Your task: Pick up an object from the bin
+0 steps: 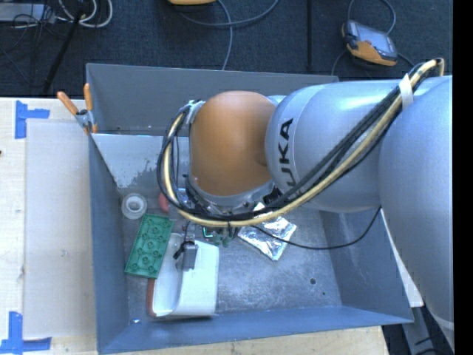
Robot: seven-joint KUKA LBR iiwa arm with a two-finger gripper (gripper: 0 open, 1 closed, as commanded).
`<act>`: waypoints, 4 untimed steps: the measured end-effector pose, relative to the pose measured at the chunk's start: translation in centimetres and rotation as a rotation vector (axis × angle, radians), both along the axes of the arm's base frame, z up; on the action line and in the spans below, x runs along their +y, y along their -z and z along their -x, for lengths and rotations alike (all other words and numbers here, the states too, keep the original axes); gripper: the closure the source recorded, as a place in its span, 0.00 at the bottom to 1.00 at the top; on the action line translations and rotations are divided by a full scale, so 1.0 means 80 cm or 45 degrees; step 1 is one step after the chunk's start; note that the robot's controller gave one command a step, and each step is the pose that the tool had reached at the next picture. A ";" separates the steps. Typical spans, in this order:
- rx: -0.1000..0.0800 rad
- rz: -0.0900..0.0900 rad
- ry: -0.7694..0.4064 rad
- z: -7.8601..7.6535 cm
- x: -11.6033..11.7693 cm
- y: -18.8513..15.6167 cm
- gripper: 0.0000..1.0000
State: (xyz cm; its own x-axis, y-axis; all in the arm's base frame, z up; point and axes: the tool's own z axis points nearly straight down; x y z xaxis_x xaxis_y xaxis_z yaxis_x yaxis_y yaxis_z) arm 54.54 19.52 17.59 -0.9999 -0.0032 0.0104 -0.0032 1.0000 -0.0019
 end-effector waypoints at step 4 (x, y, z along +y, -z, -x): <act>-0.016 0.002 0.574 -0.031 0.059 0.132 0.00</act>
Offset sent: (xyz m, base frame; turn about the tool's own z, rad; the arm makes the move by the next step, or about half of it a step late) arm 0.0204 -0.0448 -0.0891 0.1319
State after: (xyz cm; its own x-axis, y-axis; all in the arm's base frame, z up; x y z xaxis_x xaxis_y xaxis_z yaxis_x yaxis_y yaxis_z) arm 57.00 24.23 7.00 -0.9014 0.4329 -0.0021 0.4329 0.9014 -0.0006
